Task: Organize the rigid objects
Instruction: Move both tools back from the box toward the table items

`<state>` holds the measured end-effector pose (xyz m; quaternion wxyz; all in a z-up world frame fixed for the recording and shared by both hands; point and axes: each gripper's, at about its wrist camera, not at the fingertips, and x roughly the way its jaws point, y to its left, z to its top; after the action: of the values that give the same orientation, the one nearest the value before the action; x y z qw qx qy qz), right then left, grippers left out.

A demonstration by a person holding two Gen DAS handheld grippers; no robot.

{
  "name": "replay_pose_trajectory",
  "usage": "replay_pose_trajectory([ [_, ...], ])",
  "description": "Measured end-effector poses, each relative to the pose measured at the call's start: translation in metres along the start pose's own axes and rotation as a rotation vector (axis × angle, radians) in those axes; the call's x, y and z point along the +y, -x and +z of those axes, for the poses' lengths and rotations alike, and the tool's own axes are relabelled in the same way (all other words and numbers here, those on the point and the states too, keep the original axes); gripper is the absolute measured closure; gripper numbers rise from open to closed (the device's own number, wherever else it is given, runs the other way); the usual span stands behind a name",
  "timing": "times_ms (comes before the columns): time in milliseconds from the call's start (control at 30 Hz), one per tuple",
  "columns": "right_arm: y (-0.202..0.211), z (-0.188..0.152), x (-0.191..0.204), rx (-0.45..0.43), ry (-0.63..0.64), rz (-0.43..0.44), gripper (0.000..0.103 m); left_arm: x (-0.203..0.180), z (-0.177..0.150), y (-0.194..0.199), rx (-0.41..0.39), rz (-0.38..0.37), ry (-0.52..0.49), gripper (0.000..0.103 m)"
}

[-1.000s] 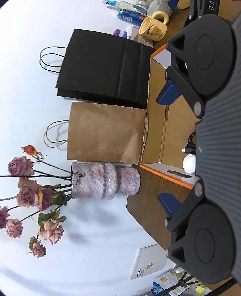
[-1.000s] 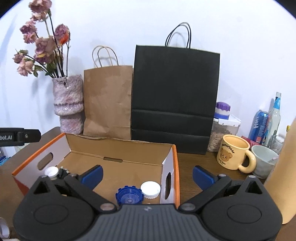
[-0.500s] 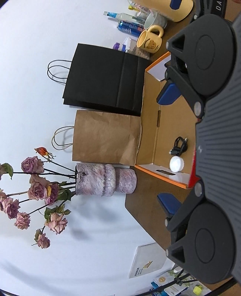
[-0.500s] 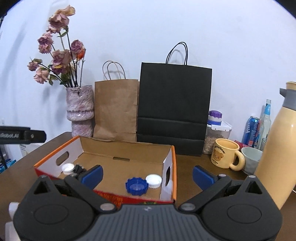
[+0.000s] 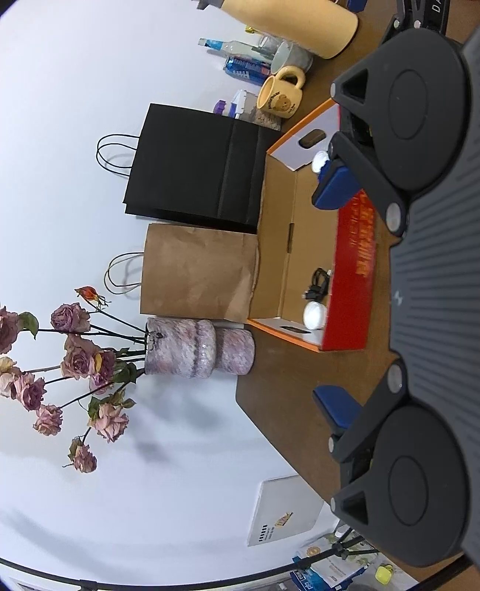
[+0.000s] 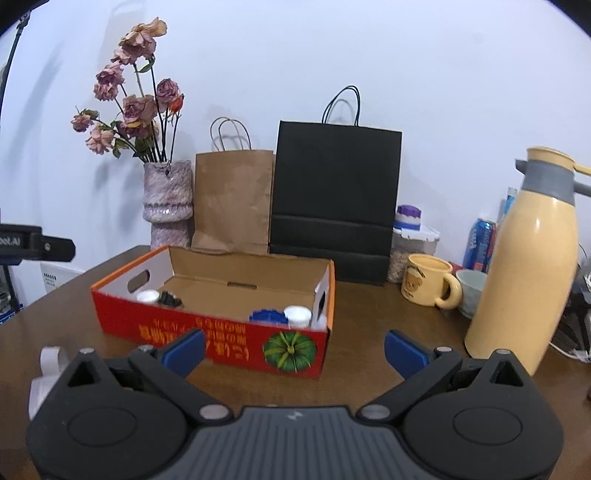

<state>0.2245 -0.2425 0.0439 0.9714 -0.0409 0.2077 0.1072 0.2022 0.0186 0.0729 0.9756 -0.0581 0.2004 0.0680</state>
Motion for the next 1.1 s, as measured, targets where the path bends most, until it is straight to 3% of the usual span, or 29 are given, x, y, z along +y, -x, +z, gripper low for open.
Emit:
replay_pose_trajectory([
  [600,0.028,-0.053,-0.012,0.113,0.022,0.013,0.0,0.01,-0.046,0.018,0.067,-0.019,-0.02,0.0],
  [900,0.012,-0.075,-0.014,0.208,0.042,0.042,0.0,0.013,-0.062,0.016,0.106,-0.023,-0.036,0.0],
  [1100,-0.017,-0.07,-0.014,0.257,0.061,0.081,0.0,0.015,-0.064,0.015,0.114,-0.012,-0.03,0.0],
])
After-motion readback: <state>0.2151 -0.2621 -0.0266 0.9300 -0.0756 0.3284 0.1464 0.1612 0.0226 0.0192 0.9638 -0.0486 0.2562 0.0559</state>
